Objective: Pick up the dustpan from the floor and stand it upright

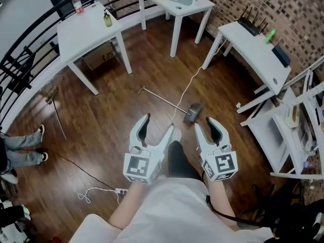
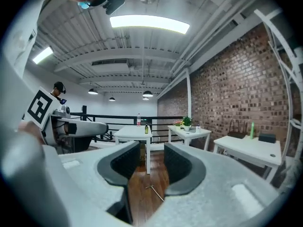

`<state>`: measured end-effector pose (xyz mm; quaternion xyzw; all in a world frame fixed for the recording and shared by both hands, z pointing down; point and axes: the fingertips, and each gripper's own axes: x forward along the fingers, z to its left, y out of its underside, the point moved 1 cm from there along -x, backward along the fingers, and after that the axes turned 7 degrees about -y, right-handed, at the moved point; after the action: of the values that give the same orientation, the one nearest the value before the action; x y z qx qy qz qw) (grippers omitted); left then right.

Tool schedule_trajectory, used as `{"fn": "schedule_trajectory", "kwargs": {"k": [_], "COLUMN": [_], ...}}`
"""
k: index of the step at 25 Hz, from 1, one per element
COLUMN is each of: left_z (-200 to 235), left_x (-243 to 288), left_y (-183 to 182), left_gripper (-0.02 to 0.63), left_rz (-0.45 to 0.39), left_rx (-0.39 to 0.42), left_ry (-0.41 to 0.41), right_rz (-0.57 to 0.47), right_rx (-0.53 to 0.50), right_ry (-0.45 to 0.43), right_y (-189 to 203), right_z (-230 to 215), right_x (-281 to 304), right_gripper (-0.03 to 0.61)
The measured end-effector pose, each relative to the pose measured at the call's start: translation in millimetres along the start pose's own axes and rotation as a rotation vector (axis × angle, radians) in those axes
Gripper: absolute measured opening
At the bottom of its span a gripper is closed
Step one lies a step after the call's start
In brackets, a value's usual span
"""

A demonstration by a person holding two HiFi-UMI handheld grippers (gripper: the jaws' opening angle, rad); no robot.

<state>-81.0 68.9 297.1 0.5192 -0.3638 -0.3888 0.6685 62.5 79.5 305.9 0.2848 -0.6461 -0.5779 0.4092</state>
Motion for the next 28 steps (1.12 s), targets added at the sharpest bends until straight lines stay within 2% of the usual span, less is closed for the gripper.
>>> {"fn": "schedule_trajectory", "kwargs": {"k": [3,7,9,11,14,17,24,28], "left_z": [33.0,66.3,81.8,99.8,128.3,158.1,256.9,323.7], "left_x": [68.6,164.6,203.1,237.2,278.3,312.8,379.6,415.6], "left_y": [-3.2,-5.2,1.7,17.9,52.4,93.9,233.5,323.1], "left_gripper": [0.327,0.327,0.327,0.327,0.327,0.327,0.327,0.328], "left_rz": [0.001,0.059,0.092,0.135,0.18,0.205,0.272,0.327], "left_rx": [0.02,0.093,0.119,0.139,0.144,0.141,0.025,-0.004], "left_ry": [-0.064,-0.109,-0.133,-0.15,-0.159,-0.159,-0.17,-0.175], "right_rz": [0.0,0.02,0.046,0.102,0.196,0.303,0.614,0.669], "right_rx": [-0.062,-0.185,-0.17,-0.12,-0.048,-0.009,0.035,0.069], "right_ry": [-0.062,-0.178,-0.222,-0.231,-0.251,-0.292,-0.44,-0.466], "right_y": [-8.5,-32.4,-25.7,-0.7,50.7,119.2,337.8,448.7], "right_z": [-38.1,-82.1,-105.8,-132.3,-160.6,-172.8,-146.8,-136.8], "right_x": [71.2,157.2,192.8,227.6,277.7,330.4,466.0,556.6], "right_gripper": [0.149,0.149,0.149,0.149,0.149,0.149,0.149,0.149]}}
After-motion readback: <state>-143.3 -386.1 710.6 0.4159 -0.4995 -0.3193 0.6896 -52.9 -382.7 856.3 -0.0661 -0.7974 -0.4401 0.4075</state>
